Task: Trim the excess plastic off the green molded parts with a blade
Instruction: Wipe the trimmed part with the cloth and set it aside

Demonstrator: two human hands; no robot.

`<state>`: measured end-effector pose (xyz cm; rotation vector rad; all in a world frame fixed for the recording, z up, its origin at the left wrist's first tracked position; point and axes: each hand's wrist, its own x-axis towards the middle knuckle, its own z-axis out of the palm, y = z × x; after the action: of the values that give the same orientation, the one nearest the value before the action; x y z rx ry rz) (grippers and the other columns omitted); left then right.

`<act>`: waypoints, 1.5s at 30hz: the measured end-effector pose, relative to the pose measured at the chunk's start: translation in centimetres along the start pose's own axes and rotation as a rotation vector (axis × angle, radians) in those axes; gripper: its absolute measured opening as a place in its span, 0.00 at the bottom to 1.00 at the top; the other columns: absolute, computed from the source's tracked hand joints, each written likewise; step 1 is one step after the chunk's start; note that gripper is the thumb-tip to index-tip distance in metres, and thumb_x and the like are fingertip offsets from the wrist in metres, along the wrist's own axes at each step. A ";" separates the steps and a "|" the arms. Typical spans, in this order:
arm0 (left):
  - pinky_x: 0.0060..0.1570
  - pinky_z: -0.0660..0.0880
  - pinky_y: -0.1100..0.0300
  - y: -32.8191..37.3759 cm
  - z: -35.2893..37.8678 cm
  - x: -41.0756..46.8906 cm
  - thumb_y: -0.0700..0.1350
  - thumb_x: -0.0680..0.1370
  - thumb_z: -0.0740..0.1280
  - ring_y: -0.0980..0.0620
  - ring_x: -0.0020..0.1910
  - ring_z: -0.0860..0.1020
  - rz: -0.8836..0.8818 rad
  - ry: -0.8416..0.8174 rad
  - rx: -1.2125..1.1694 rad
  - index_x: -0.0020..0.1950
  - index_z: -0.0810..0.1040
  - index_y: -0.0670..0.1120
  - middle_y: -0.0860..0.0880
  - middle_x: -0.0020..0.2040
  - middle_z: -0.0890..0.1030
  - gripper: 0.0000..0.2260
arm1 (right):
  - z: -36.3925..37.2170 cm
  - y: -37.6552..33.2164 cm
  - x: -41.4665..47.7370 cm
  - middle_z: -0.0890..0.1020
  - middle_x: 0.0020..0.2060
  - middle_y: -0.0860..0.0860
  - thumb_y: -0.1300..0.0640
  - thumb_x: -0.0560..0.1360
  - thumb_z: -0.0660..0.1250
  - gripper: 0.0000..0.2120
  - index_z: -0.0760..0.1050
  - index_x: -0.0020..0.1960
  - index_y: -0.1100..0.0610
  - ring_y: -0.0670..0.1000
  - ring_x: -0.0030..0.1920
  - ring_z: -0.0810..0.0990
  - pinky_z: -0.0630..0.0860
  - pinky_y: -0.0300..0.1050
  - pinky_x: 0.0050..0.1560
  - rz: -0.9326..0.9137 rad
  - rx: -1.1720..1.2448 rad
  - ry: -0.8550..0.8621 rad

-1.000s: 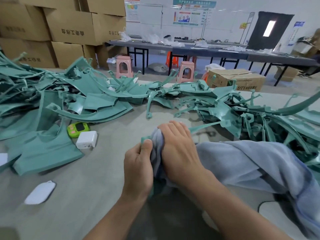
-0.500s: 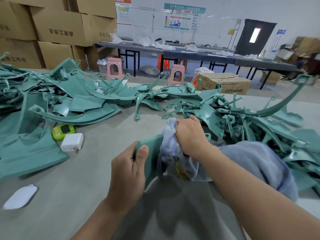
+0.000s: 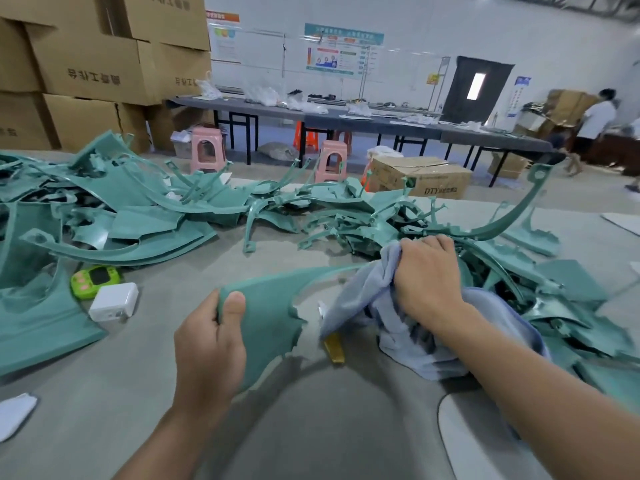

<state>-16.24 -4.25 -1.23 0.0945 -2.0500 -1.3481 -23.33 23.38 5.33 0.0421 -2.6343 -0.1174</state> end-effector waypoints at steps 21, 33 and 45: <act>0.63 0.73 0.53 -2.1 1.5 0.8 0.53 0.74 0.76 0.45 0.66 0.76 -0.216 -0.496 0.331 0.80 0.63 0.55 0.50 0.71 0.76 0.37 | 0.2 -6.3 -9.0 0.80 0.32 0.45 0.56 0.75 0.69 0.08 0.70 0.42 0.48 0.44 0.33 0.76 0.68 0.37 0.29 0.384 0.823 -0.148; 0.54 0.82 0.51 -0.5 1.8 0.2 0.55 0.83 0.57 0.43 0.56 0.84 -1.007 -0.524 -1.014 0.57 0.86 0.40 0.38 0.57 0.84 0.24 | 0.6 -12.3 -10.5 0.51 0.81 0.38 0.43 0.80 0.62 0.34 0.54 0.82 0.45 0.42 0.81 0.44 0.41 0.41 0.80 -0.180 0.690 -0.201; 0.19 0.68 0.67 1.0 1.9 -0.6 0.44 0.73 0.70 0.59 0.22 0.70 -1.142 -0.407 -1.155 0.40 0.78 0.43 0.49 0.27 0.73 0.05 | 0.5 -12.7 -10.6 0.83 0.52 0.44 0.59 0.68 0.70 0.22 0.79 0.61 0.48 0.45 0.53 0.72 0.69 0.40 0.55 -0.239 0.789 -0.016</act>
<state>-16.54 -1.99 -1.16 0.5498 -1.0667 -3.2486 -14.19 11.27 -1.34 0.6165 -2.5107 0.8406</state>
